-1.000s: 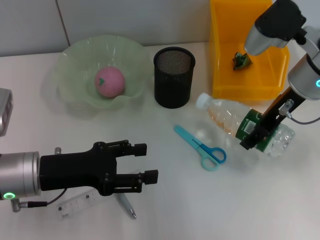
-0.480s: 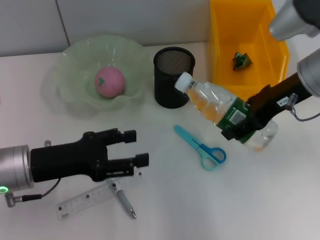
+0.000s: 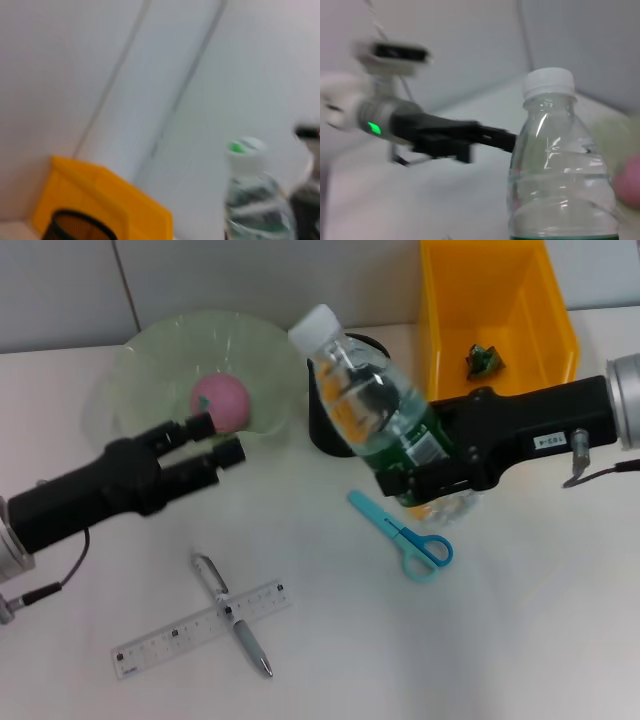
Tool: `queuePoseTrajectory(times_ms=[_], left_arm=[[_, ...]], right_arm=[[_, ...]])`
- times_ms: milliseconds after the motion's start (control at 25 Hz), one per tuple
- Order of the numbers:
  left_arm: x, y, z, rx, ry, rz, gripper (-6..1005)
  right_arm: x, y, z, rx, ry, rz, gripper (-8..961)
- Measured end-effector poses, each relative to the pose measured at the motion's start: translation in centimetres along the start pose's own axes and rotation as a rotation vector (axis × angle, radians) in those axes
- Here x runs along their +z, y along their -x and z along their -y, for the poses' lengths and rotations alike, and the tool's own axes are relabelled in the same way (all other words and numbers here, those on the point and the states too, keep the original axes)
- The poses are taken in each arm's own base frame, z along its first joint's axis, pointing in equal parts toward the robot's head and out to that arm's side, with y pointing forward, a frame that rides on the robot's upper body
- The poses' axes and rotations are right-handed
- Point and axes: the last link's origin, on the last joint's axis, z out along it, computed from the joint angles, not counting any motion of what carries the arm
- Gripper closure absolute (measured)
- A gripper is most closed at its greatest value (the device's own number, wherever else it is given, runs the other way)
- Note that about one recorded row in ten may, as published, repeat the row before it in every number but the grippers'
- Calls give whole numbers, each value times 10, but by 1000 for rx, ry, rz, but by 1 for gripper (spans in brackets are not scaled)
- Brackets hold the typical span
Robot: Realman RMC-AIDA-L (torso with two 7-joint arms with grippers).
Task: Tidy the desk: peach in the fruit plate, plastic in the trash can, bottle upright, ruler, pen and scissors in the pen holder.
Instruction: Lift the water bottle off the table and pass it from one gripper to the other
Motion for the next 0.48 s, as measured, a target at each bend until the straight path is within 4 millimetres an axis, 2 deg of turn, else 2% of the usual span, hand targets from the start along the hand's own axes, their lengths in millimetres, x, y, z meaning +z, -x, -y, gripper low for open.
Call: queuePoseTrajectory(times_ms=[280, 480], left_arm=[[5, -23, -10, -46, 94, -134, 199], [8, -31, -14, -46, 133, -165, 199]], right_arm=[[11, -5, -7, -80, 81, 123, 181], [14, -3, -8, -104, 93, 171, 181]])
